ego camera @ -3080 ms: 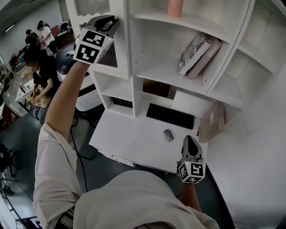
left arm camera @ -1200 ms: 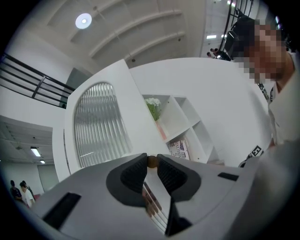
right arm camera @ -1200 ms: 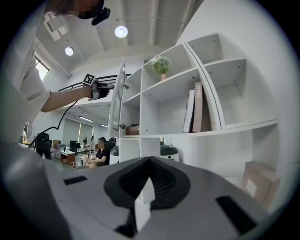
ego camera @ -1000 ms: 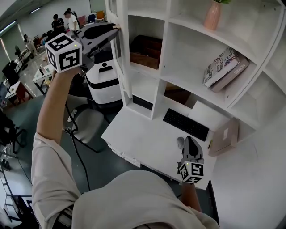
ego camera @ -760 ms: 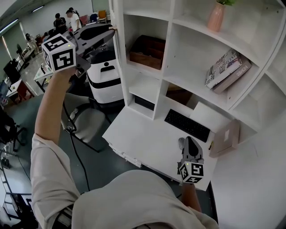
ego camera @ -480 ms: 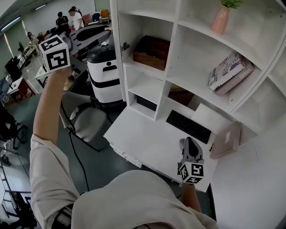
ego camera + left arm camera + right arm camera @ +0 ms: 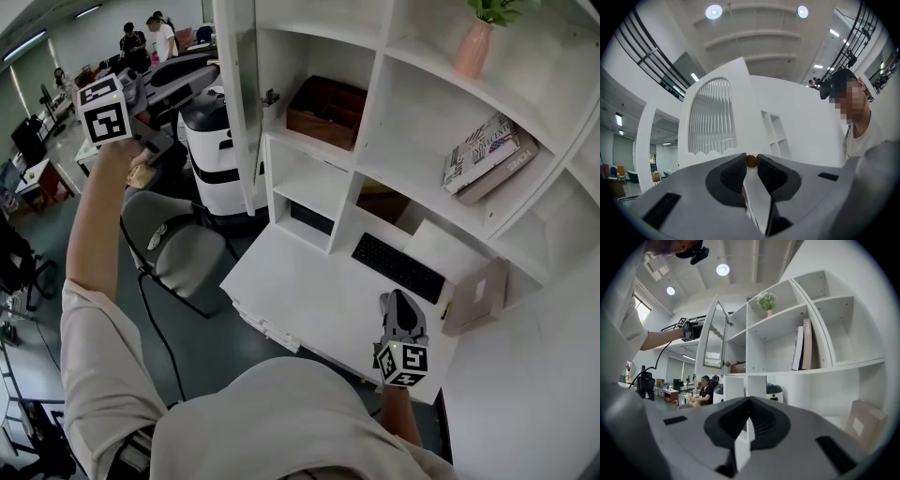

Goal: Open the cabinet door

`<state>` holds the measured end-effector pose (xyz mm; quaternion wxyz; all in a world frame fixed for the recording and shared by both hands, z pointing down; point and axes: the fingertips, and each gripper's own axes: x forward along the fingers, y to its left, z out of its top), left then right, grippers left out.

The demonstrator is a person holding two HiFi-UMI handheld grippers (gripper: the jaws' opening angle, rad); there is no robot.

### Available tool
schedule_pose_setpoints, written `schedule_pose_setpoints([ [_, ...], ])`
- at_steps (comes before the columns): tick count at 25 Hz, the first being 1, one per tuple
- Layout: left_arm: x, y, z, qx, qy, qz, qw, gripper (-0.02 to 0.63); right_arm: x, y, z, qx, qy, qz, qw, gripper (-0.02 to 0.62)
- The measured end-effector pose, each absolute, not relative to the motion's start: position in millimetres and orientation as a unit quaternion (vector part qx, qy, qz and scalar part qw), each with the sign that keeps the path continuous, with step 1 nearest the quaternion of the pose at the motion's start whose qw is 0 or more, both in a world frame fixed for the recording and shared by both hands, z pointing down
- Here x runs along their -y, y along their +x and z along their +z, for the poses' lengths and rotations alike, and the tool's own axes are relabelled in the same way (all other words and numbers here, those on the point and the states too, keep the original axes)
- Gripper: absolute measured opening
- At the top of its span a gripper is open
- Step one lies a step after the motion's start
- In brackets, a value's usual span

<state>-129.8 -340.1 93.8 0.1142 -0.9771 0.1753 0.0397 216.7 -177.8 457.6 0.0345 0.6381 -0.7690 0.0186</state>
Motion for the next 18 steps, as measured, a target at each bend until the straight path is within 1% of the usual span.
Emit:
schedule_pose_setpoints([
  [7, 342.5, -149.8, 94.0, -0.147, -0.983, 0.057, 0.097, 0.074, 181.5, 209.2, 458.9, 0.770, 0.637, 0.020, 0.037, 0.003],
  [18, 353.9, -201.1, 94.5, -0.104, -0.989, 0.079, 0.072, 0.081, 191.2, 197.7, 460.6, 0.771, 0.634, 0.021, 0.046, 0.004],
])
